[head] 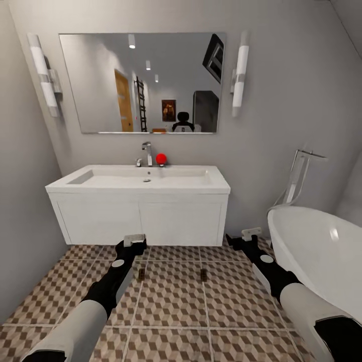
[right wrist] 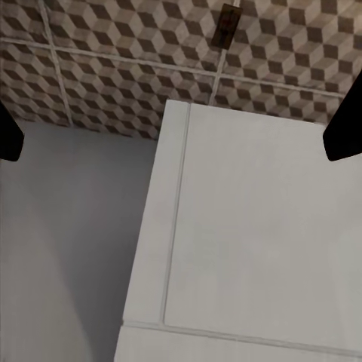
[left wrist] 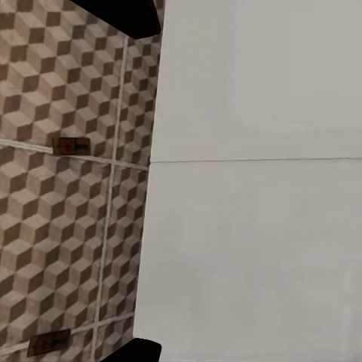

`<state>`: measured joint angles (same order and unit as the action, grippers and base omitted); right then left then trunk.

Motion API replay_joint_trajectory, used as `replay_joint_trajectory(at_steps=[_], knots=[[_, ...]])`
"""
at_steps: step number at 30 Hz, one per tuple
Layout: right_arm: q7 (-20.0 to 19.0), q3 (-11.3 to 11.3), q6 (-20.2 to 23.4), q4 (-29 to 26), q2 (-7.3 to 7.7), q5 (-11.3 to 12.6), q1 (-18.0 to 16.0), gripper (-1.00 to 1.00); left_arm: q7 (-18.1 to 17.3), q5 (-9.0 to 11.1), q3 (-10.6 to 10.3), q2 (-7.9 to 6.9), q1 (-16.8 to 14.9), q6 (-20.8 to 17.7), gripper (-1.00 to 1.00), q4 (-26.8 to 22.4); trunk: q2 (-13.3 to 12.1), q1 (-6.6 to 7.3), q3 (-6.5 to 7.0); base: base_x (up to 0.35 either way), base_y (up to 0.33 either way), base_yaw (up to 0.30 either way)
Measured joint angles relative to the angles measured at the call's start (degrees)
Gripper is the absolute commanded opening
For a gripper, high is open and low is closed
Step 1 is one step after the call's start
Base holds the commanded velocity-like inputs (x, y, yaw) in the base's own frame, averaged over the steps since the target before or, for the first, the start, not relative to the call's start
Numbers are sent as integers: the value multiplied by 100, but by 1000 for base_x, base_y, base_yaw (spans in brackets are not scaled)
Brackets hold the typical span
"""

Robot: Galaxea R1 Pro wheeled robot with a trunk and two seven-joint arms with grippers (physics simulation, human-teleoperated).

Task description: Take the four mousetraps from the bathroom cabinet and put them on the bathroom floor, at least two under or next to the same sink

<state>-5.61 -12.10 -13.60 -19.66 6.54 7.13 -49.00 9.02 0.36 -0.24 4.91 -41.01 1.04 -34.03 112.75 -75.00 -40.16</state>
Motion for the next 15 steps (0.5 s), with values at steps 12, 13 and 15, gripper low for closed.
replay_joint_trajectory(at_steps=[12, 13, 15], knots=[[0, 0, 0, 0, 0, 0, 0, 100, -1, 3, 0, -6, 0, 0, 100, 0, -481, 264, 215, 0, 0, 0], [0, 0, 0, 0, 0, 0, 0, 100, -1, 3, 0, -7, 0, 0, 100, 0, -521, 286, 233, 0, 0, 0], [0, 0, 0, 0, 0, 1, 0, 100, -1, 3, 0, -8, 0, 0, 100, 0, -602, 330, 269, 0, 0, 0]])
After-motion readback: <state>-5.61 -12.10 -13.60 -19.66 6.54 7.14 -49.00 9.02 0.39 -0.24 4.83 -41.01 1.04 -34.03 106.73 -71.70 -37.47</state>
